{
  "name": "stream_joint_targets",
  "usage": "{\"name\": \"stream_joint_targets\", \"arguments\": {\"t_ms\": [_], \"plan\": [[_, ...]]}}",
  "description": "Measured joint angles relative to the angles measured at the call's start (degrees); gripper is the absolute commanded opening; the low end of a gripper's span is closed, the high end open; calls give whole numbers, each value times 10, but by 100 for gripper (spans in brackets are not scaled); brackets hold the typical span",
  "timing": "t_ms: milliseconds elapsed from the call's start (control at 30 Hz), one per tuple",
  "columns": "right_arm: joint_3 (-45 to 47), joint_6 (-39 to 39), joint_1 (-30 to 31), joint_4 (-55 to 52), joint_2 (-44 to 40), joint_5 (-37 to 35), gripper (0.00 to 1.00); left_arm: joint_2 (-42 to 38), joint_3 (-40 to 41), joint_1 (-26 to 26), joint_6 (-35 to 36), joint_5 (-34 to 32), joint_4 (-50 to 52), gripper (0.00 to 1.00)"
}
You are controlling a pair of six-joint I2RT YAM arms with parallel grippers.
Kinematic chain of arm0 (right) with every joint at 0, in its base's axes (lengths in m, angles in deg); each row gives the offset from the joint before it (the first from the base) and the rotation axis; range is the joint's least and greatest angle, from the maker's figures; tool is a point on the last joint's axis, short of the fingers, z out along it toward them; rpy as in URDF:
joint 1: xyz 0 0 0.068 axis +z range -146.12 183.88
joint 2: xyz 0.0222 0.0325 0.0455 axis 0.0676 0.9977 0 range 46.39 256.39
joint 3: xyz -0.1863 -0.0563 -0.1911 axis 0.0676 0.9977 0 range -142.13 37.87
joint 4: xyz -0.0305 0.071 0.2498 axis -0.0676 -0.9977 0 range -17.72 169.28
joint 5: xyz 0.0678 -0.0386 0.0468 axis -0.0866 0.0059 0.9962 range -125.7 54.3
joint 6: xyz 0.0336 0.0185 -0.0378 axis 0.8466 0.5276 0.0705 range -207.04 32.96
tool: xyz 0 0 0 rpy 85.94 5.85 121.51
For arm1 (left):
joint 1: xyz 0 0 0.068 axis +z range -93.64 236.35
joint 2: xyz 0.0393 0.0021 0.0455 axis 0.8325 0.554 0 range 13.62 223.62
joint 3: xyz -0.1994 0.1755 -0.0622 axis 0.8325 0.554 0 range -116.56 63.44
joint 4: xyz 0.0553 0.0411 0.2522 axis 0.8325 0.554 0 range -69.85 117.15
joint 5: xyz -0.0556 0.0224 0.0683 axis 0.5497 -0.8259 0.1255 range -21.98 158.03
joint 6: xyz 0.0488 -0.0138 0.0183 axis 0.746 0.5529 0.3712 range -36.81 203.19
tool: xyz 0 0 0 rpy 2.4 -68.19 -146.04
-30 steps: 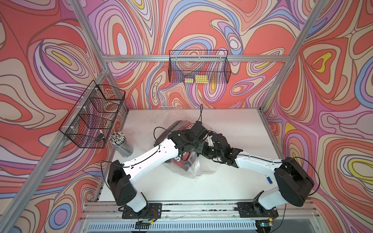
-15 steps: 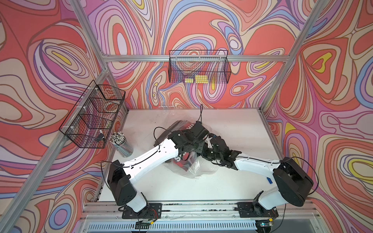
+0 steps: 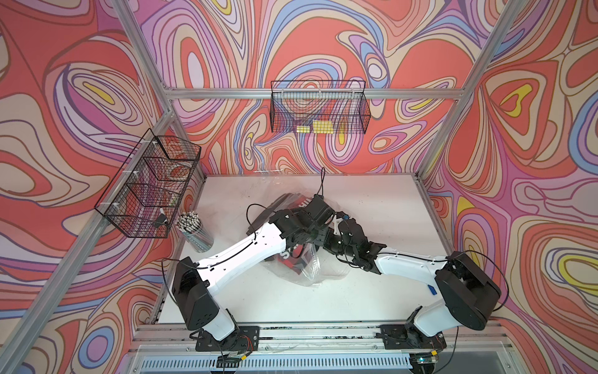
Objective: Take the shirt out of the vacuum bag
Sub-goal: Take out the shirt from the vacuum bag.
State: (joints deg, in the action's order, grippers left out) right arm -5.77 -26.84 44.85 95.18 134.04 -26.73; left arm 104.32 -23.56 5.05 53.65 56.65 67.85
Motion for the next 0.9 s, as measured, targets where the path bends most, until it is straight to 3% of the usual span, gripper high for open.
{"name": "stream_joint_targets", "arguments": {"t_ms": [400,700,900], "plan": [[13,35,3,82,38,4,53,-1,2,0,0,0,0,0],[9,42,25,164,70,-15,57,-2,4,0,0,0,0,0],[-15,46,30,181,131,-8,45,-3,9,0,0,3,-1,0]]}}
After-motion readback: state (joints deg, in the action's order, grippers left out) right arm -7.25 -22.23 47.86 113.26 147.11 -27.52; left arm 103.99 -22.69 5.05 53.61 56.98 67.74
